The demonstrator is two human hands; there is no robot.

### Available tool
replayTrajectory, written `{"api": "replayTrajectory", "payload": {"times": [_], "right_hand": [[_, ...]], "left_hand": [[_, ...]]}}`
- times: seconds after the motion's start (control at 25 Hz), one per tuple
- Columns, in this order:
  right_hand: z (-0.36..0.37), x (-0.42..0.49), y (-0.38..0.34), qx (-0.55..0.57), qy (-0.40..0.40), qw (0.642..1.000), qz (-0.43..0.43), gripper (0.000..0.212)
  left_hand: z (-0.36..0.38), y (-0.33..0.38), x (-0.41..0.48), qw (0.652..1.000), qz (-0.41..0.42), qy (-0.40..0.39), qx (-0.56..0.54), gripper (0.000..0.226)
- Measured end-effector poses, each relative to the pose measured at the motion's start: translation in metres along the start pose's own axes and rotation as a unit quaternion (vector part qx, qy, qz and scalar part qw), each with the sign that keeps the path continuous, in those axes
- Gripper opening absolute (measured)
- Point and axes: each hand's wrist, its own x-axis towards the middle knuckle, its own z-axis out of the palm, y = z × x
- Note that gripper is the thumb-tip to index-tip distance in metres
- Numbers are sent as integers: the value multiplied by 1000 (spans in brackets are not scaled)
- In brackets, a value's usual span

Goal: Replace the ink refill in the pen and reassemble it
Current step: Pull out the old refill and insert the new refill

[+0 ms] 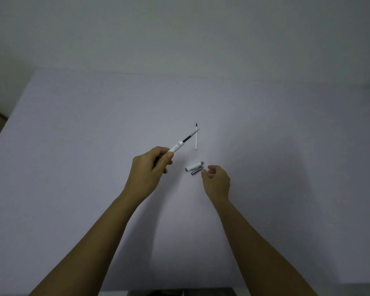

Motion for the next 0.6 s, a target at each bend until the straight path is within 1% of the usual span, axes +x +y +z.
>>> {"api": "replayTrajectory", "payload": {"times": [0.2,0.4,0.6], "right_hand": [[16,4,-1,-17,-4,1000,5,35],[23,3,-2,-14,-2,1000,-10,33],[19,2,1,-5,3,1000,18,39]], "left_hand": [[-3,-10,-6,1000,-14,-2,21,12],[-5,-16,-11,999,-26,-2,30,12],[-2,-17,-14,999,-26,-3,25,11]]}}
